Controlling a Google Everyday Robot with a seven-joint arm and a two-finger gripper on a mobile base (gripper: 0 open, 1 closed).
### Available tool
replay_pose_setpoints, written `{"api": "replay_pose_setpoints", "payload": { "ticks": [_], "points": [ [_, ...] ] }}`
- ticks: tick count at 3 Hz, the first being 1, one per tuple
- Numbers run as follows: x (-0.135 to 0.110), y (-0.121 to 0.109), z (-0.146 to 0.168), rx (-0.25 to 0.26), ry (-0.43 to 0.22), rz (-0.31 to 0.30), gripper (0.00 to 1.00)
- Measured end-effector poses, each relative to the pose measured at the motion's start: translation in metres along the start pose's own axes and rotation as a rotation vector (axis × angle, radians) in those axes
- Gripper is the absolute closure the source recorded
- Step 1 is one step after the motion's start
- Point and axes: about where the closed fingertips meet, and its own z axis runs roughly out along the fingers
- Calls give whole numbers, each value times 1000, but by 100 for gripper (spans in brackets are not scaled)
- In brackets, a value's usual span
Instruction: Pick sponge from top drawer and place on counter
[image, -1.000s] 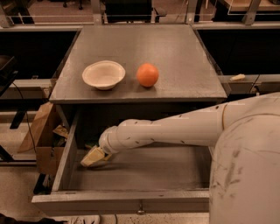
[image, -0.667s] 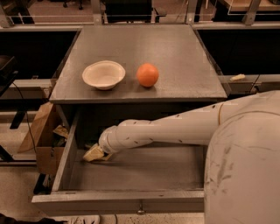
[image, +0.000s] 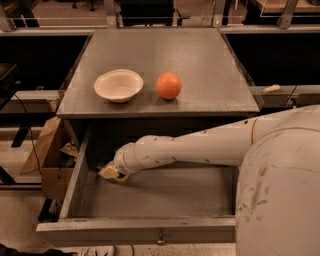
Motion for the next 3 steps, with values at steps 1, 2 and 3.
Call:
{"api": "replay_pose_setpoints", "payload": {
  "ticks": [1,2,3],
  "points": [
    [-4,-6,-16,-8,-12,-19,92],
    [-13,-25,-56,-19,-16,-59,100],
    [-16,-36,-108,-44,18,-108,100]
  ]
}}
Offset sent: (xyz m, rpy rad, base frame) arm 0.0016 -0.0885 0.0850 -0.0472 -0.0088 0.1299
